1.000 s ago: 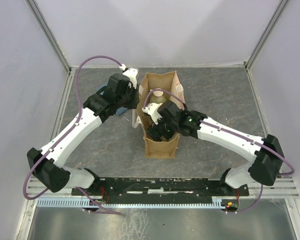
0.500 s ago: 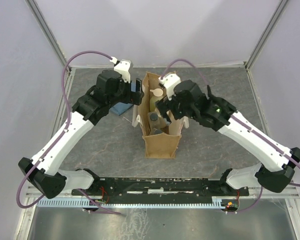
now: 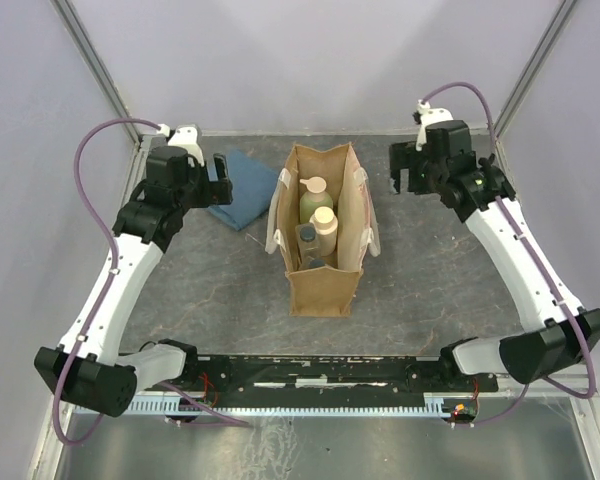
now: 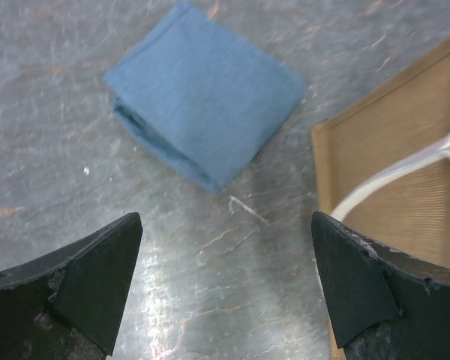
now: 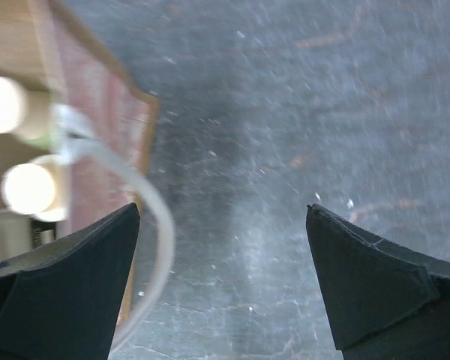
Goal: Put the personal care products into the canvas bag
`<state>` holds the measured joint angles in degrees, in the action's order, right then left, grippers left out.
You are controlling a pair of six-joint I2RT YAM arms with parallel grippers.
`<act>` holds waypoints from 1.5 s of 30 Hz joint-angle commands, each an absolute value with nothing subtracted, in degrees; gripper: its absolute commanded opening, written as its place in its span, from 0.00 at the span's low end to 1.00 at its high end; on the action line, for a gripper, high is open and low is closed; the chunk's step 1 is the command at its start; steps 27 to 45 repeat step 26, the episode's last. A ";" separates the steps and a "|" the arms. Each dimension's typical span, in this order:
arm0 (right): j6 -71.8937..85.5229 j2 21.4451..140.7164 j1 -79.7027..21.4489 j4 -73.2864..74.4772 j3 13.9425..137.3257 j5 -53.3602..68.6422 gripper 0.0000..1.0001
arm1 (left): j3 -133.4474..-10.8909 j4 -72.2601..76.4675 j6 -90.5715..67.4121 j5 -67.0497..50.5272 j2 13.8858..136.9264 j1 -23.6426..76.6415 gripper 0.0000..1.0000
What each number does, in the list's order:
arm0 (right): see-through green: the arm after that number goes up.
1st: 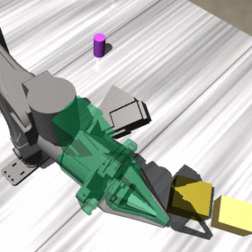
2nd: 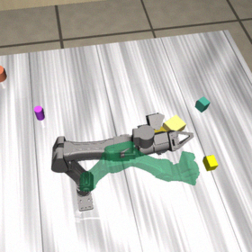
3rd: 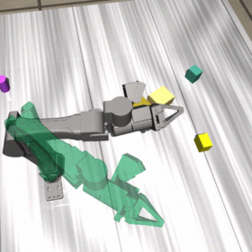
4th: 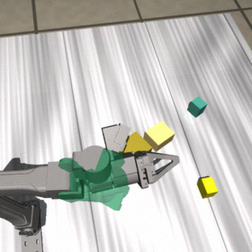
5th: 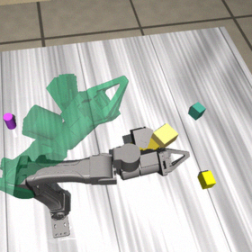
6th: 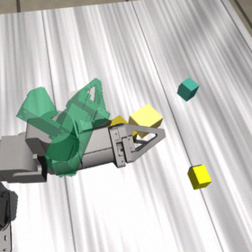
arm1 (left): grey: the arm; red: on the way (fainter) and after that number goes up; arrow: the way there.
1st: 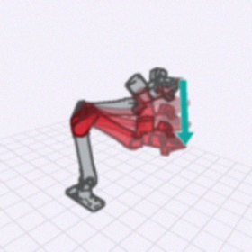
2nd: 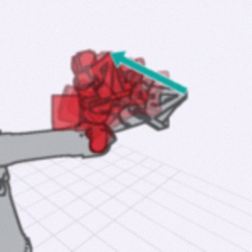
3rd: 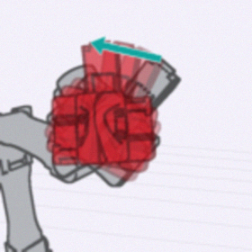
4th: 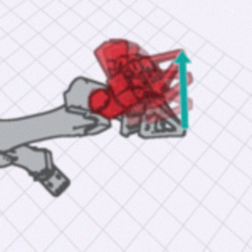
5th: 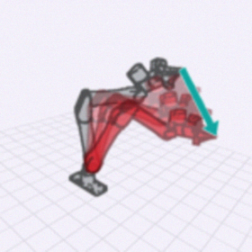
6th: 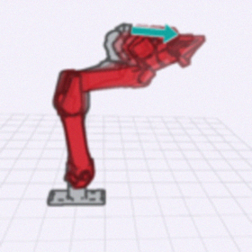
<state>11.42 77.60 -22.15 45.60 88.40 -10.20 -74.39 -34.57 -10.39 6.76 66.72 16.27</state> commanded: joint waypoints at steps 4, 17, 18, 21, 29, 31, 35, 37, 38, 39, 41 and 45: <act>13.75 75.76 -10.40 39.53 75.49 -6.72 0.99 | -67.10 -30.94 -12.28 9.13 65.81 14.06 1.00; 15.04 69.97 -7.43 25.24 55.56 -13.60 1.00 | -56.29 -23.79 -16.64 14.36 59.75 14.10 0.99; 15.25 70.24 -7.37 24.14 54.34 -13.77 1.00 | -55.84 -23.69 -16.63 14.34 59.95 14.16 1.00; 15.49 70.40 -7.38 19.17 50.52 -13.15 1.00 | -54.77 -23.64 -16.42 14.12 61.15 14.09 1.00; 14.83 71.44 -7.29 17.96 48.40 -13.87 1.00 | -53.69 -22.25 -15.90 12.14 60.94 14.14 1.00; 14.83 71.44 -7.29 17.96 48.40 -13.87 1.00 | -53.69 -22.25 -15.90 12.14 60.94 14.14 1.00; 14.83 71.44 -7.29 17.96 48.40 -13.87 1.00 | -53.69 -22.25 -15.90 12.14 60.94 14.14 1.00; 14.83 71.44 -7.29 17.96 48.40 -13.87 1.00 | -53.69 -22.25 -15.90 12.14 60.94 14.14 1.00; 14.83 71.44 -7.29 17.96 48.40 -13.87 1.00 | -53.69 -22.25 -15.90 12.14 60.94 14.14 1.00; 14.83 71.44 -7.29 17.96 48.40 -13.87 1.00 | -53.69 -22.25 -15.90 12.14 60.94 14.14 1.00; 14.83 71.44 -7.29 17.96 48.40 -13.87 1.00 | -53.69 -22.25 -15.90 12.14 60.94 14.14 1.00; 14.83 71.44 -7.29 17.96 48.40 -13.87 1.00 | -53.69 -22.25 -15.90 12.14 60.94 14.14 1.00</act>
